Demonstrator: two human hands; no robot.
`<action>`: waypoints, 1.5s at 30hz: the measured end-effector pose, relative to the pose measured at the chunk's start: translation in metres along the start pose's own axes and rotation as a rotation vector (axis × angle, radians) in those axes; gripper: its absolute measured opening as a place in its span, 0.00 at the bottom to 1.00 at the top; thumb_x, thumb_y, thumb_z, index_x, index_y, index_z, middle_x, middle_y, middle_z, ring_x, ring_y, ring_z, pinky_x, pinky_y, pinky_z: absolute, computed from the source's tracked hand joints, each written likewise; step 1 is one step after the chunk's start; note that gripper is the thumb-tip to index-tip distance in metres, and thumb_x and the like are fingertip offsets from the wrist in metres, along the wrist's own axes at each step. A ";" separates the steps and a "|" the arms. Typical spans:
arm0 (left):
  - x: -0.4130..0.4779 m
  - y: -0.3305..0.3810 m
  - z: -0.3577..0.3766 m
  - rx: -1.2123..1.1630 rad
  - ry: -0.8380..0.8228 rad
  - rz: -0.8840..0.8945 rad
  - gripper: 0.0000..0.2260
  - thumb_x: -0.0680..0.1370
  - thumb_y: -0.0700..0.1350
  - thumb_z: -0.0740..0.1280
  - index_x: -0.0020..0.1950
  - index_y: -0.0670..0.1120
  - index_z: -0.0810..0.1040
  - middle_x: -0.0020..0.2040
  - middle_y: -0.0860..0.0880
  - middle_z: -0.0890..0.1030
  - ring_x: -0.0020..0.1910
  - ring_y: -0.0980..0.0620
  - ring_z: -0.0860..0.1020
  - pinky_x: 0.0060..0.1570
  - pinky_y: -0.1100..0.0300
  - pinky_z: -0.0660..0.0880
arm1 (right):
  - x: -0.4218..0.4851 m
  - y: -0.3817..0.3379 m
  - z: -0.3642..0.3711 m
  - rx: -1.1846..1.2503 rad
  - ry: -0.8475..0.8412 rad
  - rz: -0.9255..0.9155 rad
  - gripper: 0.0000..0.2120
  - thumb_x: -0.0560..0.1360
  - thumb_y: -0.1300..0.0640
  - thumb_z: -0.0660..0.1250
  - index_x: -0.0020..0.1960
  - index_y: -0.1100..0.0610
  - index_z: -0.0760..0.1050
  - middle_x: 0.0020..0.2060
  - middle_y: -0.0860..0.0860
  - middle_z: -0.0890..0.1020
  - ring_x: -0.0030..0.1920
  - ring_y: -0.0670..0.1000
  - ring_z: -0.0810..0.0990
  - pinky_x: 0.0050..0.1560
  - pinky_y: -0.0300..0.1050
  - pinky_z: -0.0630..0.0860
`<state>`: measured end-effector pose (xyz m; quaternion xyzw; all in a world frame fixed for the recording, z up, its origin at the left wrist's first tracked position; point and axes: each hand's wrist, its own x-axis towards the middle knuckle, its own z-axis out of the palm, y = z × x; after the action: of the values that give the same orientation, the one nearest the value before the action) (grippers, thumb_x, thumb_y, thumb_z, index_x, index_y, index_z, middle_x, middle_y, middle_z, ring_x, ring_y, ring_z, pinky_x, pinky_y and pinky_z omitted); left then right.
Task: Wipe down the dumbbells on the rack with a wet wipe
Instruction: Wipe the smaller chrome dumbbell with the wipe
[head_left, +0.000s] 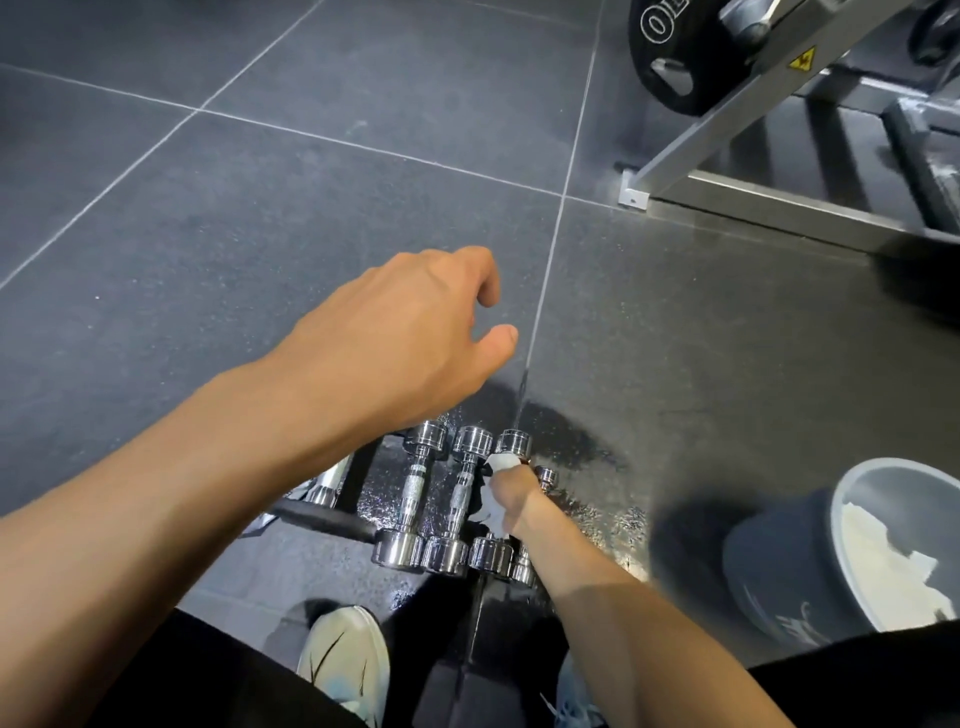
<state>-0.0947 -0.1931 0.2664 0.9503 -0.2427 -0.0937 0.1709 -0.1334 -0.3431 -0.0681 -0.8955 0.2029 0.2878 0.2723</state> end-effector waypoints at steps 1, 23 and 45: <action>0.000 -0.001 0.000 -0.001 0.000 0.005 0.15 0.80 0.61 0.65 0.63 0.56 0.74 0.54 0.56 0.80 0.52 0.48 0.78 0.55 0.47 0.77 | -0.001 0.003 -0.002 -0.154 -0.069 -0.076 0.14 0.86 0.56 0.60 0.67 0.60 0.76 0.50 0.53 0.79 0.53 0.48 0.76 0.42 0.36 0.72; -0.001 0.010 0.004 -0.005 -0.018 0.067 0.14 0.80 0.61 0.64 0.62 0.55 0.75 0.57 0.53 0.80 0.54 0.47 0.80 0.56 0.47 0.78 | 0.000 -0.004 0.000 0.093 -0.063 0.280 0.15 0.86 0.58 0.60 0.68 0.62 0.76 0.63 0.56 0.80 0.42 0.44 0.73 0.36 0.29 0.70; 0.001 0.023 0.007 0.106 -0.149 0.092 0.18 0.81 0.63 0.63 0.65 0.55 0.73 0.61 0.51 0.79 0.57 0.46 0.79 0.59 0.46 0.78 | -0.035 0.086 -0.043 0.414 0.191 0.429 0.25 0.87 0.47 0.51 0.70 0.65 0.73 0.60 0.61 0.80 0.57 0.61 0.80 0.56 0.51 0.74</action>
<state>-0.1050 -0.2144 0.2682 0.9362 -0.3029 -0.1430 0.1063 -0.1875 -0.4282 -0.0483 -0.7807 0.4662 0.2058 0.3617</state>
